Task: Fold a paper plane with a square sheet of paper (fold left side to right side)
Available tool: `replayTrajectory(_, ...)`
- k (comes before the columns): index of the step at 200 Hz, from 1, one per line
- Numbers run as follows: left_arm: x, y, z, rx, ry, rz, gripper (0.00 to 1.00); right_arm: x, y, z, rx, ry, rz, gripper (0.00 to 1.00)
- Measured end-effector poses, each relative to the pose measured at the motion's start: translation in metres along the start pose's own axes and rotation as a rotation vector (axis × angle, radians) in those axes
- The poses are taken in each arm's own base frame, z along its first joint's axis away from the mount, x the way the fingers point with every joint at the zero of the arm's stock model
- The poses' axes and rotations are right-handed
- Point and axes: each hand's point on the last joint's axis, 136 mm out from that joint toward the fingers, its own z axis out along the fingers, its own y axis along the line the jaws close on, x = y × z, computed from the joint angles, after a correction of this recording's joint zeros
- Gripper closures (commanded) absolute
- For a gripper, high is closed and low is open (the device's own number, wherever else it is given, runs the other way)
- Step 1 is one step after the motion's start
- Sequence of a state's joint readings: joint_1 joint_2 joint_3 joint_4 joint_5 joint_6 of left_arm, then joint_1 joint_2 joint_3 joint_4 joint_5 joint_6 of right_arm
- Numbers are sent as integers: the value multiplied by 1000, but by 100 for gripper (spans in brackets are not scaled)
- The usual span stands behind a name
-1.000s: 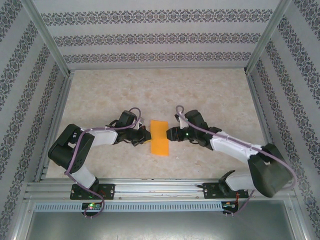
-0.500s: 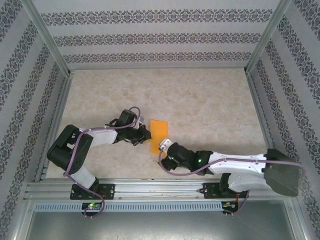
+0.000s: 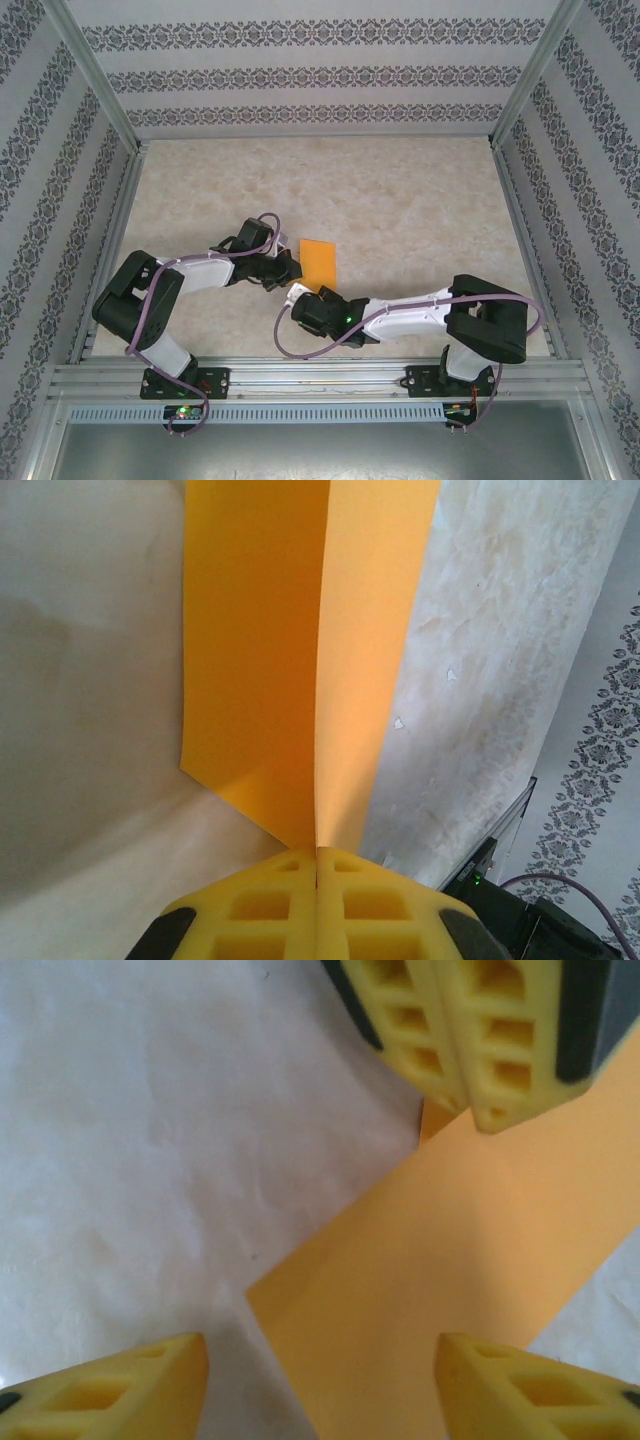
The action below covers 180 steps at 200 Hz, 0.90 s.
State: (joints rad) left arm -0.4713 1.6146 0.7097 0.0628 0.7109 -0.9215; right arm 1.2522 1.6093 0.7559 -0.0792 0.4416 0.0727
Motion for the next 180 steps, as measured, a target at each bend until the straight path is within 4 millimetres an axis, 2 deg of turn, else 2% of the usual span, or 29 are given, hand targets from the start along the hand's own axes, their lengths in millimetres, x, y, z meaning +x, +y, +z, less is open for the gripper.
replayTrajectory(26, 0, 1, 0, -2, 2, -2, 100, -8, -2, 1, 5, -17, -6, 61)
replayTrajectory(53, 0, 0, 0, -2, 1, -2, 99, -9, -2, 1, 2, -20, -9, 83)
replayTrajectory(75, 0, 0, 0, -3, 1, -2, 91, -9, 0, 0, -11, -21, -4, 100)
replayTrajectory(105, -1, 0, -1, -13, 2, 6, 76, -7, -2, 2, -32, -6, 21, 100)
replayTrajectory(123, -4, -3, -3, -10, 1, 18, 70, -6, -5, 3, -62, 3, 59, 100)
replayTrajectory(144, -10, -2, -12, -18, -13, 28, 67, -7, -10, 3, -106, 8, 118, 100)
replayTrajectory(180, -26, -7, -49, -25, -82, 59, 68, -8, -14, -2, -228, 5, 245, 100)
